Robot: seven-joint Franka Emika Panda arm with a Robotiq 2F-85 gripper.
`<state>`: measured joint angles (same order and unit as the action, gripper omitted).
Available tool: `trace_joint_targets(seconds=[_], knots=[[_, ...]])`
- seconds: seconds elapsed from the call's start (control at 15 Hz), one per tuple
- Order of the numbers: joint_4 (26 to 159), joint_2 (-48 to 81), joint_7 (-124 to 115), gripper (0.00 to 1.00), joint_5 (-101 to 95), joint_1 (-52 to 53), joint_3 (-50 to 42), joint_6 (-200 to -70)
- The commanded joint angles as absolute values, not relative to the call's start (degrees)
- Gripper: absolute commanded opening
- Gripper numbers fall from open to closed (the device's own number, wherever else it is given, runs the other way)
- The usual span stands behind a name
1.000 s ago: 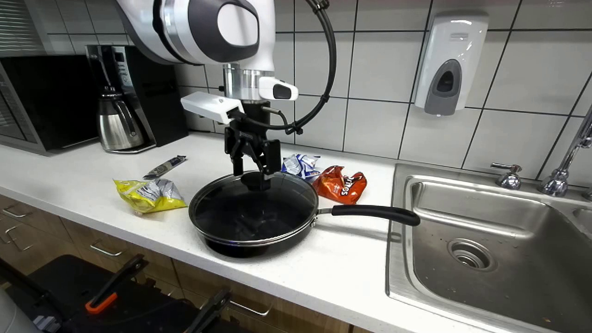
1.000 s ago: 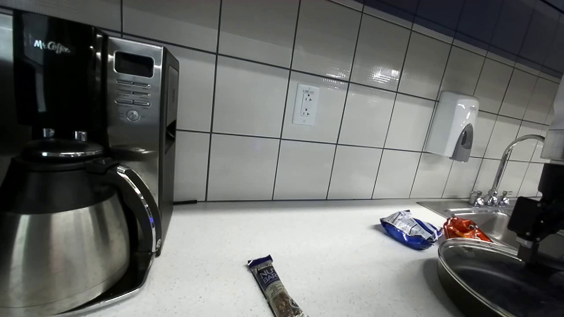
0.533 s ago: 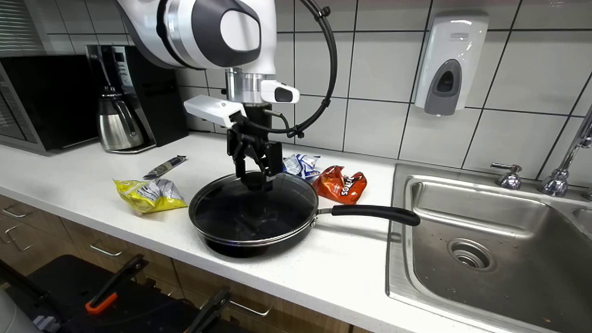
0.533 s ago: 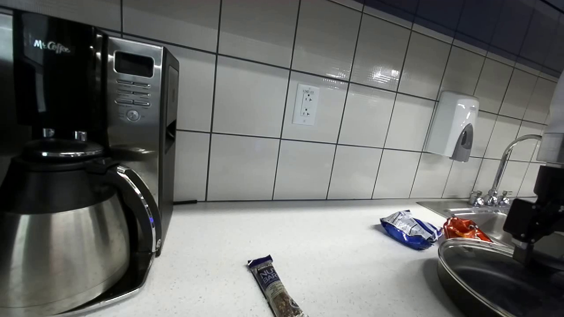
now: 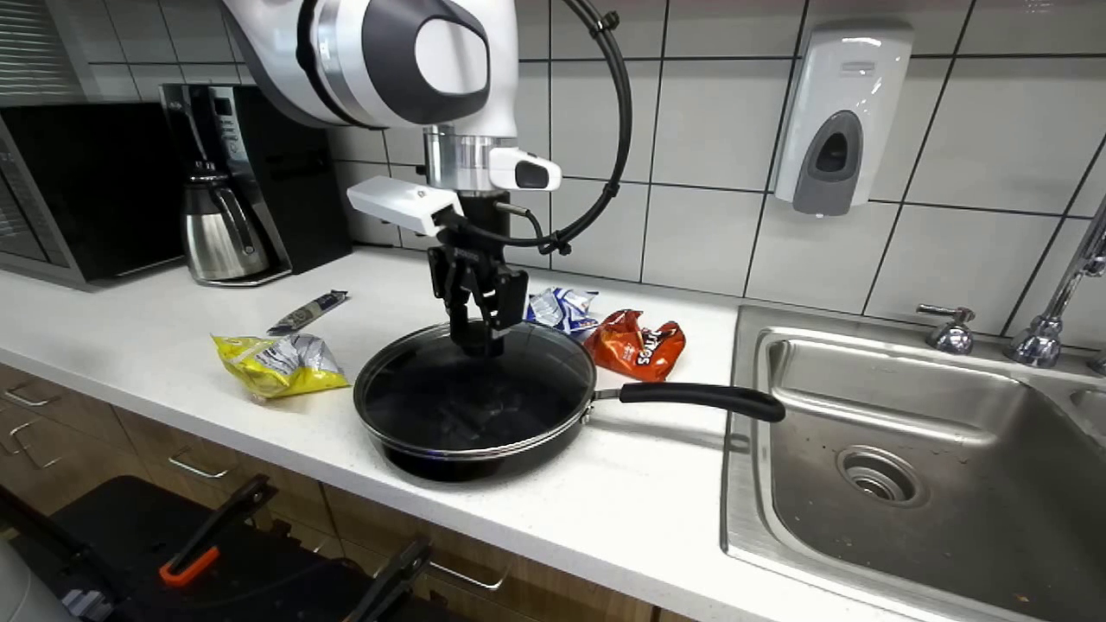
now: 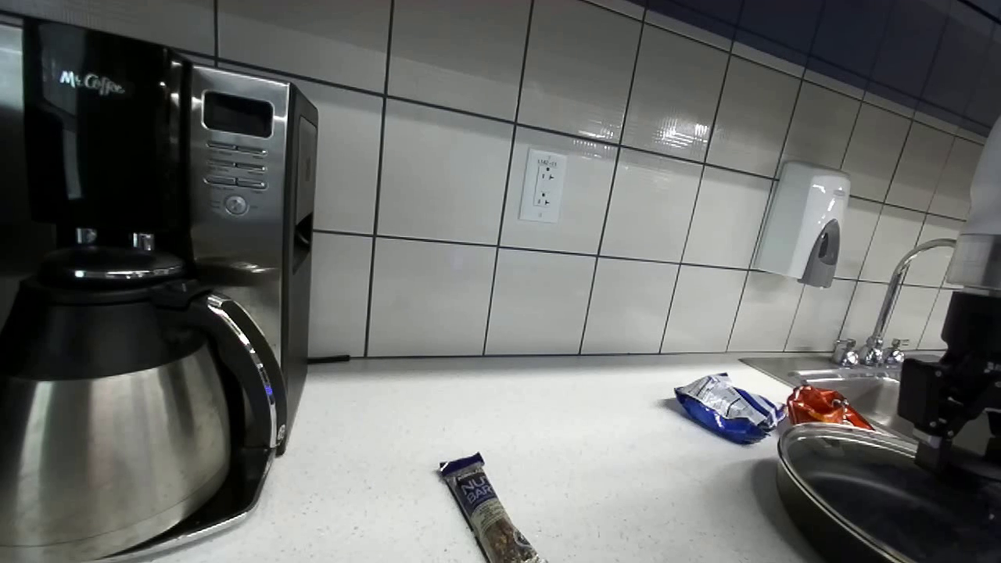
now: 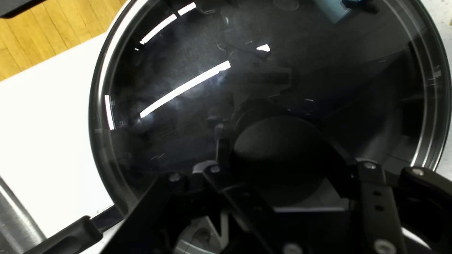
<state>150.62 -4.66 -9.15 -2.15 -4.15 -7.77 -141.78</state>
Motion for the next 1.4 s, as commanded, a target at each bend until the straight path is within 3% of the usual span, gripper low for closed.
trace_joint_targets(seconds=[0.0,1.33], knots=[[149.6,-4.0,-11.8,0.39,-3.8,-5.0,-6.3,-142.1],[148.0,-9.7,-23.6,0.39,-10.6,-4.3,-0.8,-141.4]])
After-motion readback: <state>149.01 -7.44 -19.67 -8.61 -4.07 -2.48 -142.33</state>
